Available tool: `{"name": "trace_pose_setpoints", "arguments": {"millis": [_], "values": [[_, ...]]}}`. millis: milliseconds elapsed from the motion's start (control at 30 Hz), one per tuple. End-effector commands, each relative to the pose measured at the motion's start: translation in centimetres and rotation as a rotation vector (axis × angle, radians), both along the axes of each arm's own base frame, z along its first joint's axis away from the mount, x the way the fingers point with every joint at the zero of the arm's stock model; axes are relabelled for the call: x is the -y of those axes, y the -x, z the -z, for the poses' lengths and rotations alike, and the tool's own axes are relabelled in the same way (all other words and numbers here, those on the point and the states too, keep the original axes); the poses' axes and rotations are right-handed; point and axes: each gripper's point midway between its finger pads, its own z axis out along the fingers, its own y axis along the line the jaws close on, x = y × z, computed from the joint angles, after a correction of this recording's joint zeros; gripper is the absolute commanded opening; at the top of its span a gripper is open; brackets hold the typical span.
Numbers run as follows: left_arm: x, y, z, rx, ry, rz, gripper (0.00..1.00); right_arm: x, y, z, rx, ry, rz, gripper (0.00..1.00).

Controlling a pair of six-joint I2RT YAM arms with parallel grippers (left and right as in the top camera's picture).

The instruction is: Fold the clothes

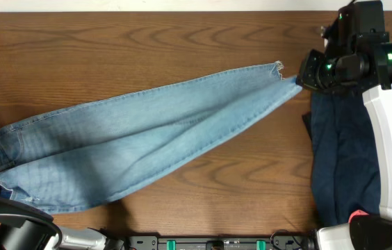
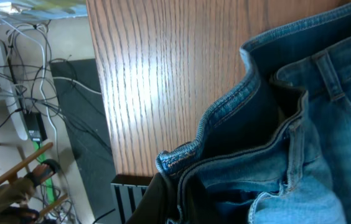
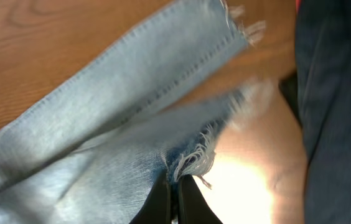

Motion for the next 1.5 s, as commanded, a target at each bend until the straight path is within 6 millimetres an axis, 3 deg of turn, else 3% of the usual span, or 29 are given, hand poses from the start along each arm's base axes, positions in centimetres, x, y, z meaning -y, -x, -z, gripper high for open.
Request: {"name": "trace_pose_setpoints", "arguments": {"millis": [0, 167, 333, 667, 833, 1000, 1100, 1267, 1467], "values": [[-0.7, 0.1, -0.5, -0.001, -0.046, -0.028, 0.06, 0.3, -0.3, 2.7, -0.109, -0.012, 0.103, 0.01], [-2.2, -0.7, -0.8, 0.034, -0.111, -0.039, 0.06, 1.2, -1.6, 7.0, -0.241, -0.024, 0.219, 0.01], [-4.2, -2.5, -1.0, 0.089, -0.19, -0.02, 0.06, 1.3, -5.3, 10.6, -0.248, -0.072, 0.248, 0.01], [-5.6, -9.6, -0.4, 0.169, -0.293, 0.111, 0.06, -0.9, -12.2, 16.1, -0.162, -0.193, 0.222, 0.01], [-5.7, -12.1, -0.7, 0.199, -0.334, 0.156, 0.06, -1.3, -14.1, 17.6, -0.119, -0.2, 0.208, 0.01], [-5.4, -11.6, -0.5, 0.18, -0.319, 0.158, 0.06, -1.6, -14.1, 17.0, -0.074, -0.177, 0.089, 0.01], [-4.8, -10.1, 0.0, 0.142, -0.272, 0.144, 0.06, -1.6, -12.8, 15.9, -0.085, -0.16, 0.026, 0.01], [-3.0, -5.1, 0.5, 0.028, -0.159, 0.075, 0.06, -1.0, -9.7, 12.1, -0.087, -0.109, -0.022, 0.01], [-0.8, 1.3, 0.1, -0.081, -0.041, -0.065, 0.06, 1.3, -5.2, 5.9, -0.063, -0.021, 0.092, 0.01]]}}
